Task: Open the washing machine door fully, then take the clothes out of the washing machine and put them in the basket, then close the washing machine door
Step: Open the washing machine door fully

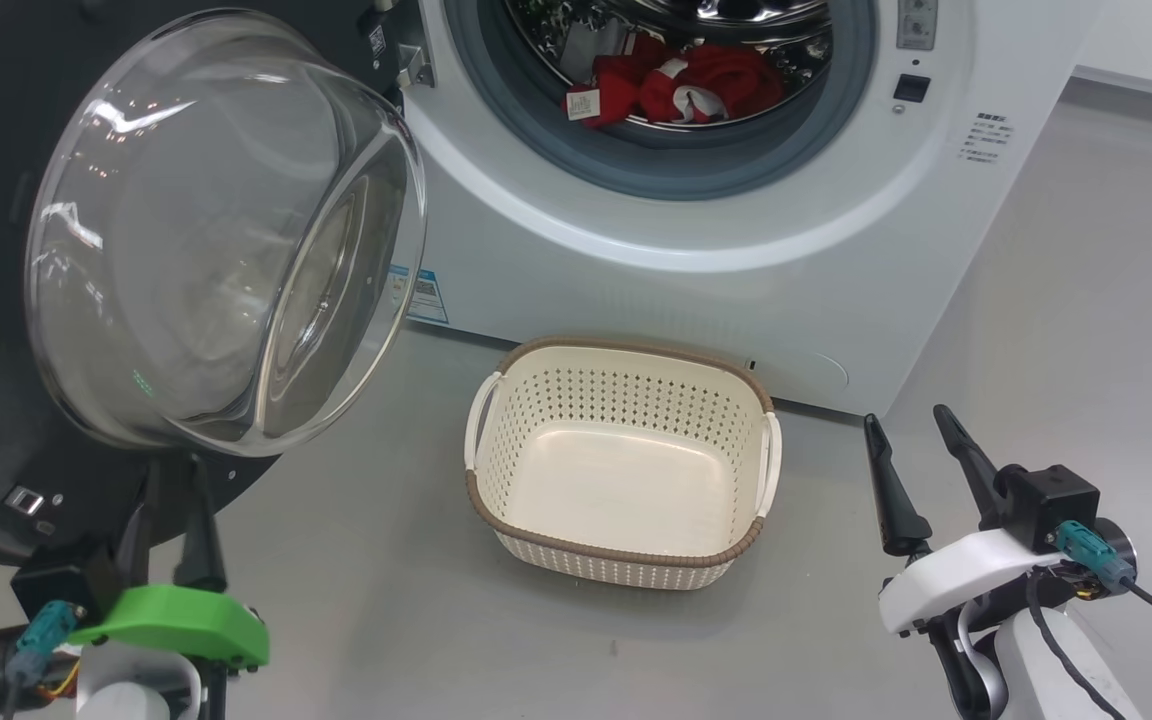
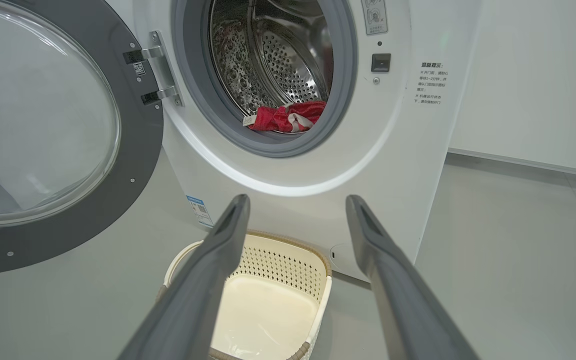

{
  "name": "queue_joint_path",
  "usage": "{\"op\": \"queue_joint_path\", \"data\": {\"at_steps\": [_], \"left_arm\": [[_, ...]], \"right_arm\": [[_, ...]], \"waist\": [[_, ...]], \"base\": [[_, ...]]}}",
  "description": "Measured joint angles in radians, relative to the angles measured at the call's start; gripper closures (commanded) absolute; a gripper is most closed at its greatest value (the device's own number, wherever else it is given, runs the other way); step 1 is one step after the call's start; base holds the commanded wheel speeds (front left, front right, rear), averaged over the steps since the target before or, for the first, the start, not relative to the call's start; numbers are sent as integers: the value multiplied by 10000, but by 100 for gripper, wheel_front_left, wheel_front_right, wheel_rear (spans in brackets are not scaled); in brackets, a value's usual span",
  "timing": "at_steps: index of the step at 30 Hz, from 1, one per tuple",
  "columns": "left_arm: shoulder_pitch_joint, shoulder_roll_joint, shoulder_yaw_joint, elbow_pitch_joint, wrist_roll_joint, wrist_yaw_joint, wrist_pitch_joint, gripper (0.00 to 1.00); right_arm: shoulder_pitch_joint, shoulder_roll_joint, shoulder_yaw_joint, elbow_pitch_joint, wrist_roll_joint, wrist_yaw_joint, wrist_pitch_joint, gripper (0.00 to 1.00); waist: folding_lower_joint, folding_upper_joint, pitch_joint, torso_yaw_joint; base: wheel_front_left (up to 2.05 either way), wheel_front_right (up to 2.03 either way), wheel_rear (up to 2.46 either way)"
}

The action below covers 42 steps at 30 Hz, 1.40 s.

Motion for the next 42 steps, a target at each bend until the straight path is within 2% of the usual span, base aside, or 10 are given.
{"op": "queue_joint_path", "data": {"at_steps": [1,3,17,33,42], "left_arm": [[89,6,-58,-40,4,-23,0,15],[260,12,-142,-136,75,-82,0,0],[813,-12,-1122,-688,591,-418,17,0],[991,77,-1415,-938,777,-420,537,0],[1001,102,-1565,-986,809,-412,807,0]], "right_arm": [[5,12,33,0,27,0,0,0],[11,23,56,0,96,2,0,0],[228,29,345,-73,362,-6,0,0],[469,35,466,-215,426,-180,2,0],[639,44,378,-284,512,-282,0,0]], "waist": [[0,0,-16,-38],[0,0,-44,-128],[0,0,-216,-1133],[0,0,-358,-2603],[0,0,-486,-3096]], "base": [[0,0,0],[0,0,0],[0,0,0],[0,0,0],[0,0,0]]}}
